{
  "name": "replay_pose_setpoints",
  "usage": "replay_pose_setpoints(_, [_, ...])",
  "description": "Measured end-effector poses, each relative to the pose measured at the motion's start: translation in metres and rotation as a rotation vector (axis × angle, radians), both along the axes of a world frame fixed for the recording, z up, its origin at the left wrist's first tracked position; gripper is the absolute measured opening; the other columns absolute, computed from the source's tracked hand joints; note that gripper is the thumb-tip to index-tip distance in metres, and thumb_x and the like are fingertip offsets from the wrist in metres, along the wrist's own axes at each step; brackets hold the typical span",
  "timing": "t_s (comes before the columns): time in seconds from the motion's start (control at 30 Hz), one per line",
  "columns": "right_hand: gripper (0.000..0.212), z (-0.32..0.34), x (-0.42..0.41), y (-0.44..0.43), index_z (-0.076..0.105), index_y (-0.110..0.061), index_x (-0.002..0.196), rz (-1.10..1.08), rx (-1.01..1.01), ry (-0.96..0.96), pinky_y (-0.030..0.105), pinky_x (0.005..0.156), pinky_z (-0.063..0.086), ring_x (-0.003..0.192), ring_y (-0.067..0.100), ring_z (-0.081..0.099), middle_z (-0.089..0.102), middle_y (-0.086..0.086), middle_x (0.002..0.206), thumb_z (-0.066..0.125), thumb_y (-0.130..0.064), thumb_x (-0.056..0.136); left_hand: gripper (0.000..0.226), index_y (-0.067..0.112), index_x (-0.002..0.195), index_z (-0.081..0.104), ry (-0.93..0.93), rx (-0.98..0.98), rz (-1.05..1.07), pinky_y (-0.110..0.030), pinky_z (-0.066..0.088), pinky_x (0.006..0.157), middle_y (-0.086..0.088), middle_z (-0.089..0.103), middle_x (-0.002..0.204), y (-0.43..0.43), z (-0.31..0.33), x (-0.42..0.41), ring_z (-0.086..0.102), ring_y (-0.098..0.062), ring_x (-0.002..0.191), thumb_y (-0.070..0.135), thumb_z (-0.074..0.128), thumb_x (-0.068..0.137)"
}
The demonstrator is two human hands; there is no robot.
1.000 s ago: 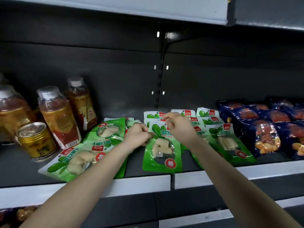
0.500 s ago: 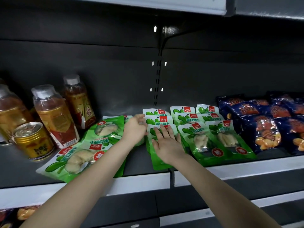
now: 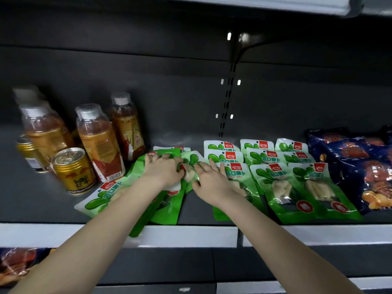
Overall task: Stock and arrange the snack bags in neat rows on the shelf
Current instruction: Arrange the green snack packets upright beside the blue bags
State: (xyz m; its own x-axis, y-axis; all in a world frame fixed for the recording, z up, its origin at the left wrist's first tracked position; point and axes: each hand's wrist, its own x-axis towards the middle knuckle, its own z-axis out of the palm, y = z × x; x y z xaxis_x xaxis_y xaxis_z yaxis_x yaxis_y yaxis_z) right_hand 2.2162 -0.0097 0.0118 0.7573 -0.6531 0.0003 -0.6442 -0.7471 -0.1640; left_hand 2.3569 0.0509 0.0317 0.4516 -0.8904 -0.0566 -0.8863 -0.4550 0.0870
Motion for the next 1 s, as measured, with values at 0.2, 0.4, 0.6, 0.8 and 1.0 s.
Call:
replay_pose_setpoints(0.2, [0.064, 0.008, 0.027, -0.003, 0.008, -0.013, 0.153, -0.070, 0.068, 0.147, 0.050, 0.117, -0.003, 0.144, 0.042, 0.000, 0.016, 0.022, 0.156, 0.021, -0.045, 0.100, 0.046, 0.040, 0.139, 0.034, 0.001, -0.136, -0.029, -0.051, 0.013, 0.113, -0.001, 0.026, 0.153, 0.012, -0.019, 0.003, 0.016, -0.032, 0.142, 0.043, 0.037, 0.093])
replay_pose_setpoints(0.4, [0.066, 0.007, 0.039, -0.012, 0.004, -0.020, 0.153, -0.087, 0.101, 0.164, 0.050, 0.117, -0.006, 0.144, 0.041, -0.008, 0.009, 0.025, 0.156, 0.019, -0.052, 0.097, 0.043, 0.040, 0.138, 0.035, 0.038, -0.158, -0.019, -0.053, 0.011, 0.115, -0.002, 0.025, 0.154, 0.011, -0.021, 0.006, 0.014, -0.032, 0.142, 0.038, 0.035, 0.095])
replay_pose_setpoints(0.6, [0.073, 0.017, 0.038, -0.018, 0.016, -0.023, 0.151, -0.072, 0.137, 0.025, 0.048, 0.117, 0.004, 0.143, 0.038, 0.013, 0.035, 0.021, 0.146, 0.044, -0.048, 0.089, 0.043, 0.038, 0.137, 0.036, 0.064, -0.184, -0.009, -0.053, 0.011, 0.115, -0.003, 0.026, 0.154, 0.010, -0.022, 0.006, 0.014, -0.032, 0.143, 0.037, 0.036, 0.094])
replay_pose_setpoints(0.8, [0.067, 0.014, 0.042, -0.010, 0.007, -0.024, 0.153, 0.000, 0.188, 0.072, 0.042, 0.117, 0.012, 0.143, 0.034, 0.018, 0.022, 0.020, 0.154, 0.039, -0.038, 0.095, 0.040, 0.034, 0.135, 0.037, 0.081, -0.208, -0.004, -0.055, 0.015, 0.113, -0.005, 0.031, 0.151, 0.010, -0.023, 0.004, 0.019, -0.034, 0.140, 0.036, 0.032, 0.096])
replay_pose_setpoints(1.0, [0.058, 0.021, 0.019, -0.003, 0.028, -0.025, 0.149, 0.012, 0.197, -0.269, 0.031, 0.086, 0.045, 0.098, 0.026, 0.055, 0.059, 0.017, 0.122, 0.042, -0.018, 0.093, 0.047, 0.022, 0.137, 0.038, 0.101, -0.135, -0.058, -0.058, 0.012, 0.112, -0.006, 0.035, 0.148, 0.000, -0.004, -0.005, 0.027, -0.034, 0.136, 0.034, 0.042, 0.092])
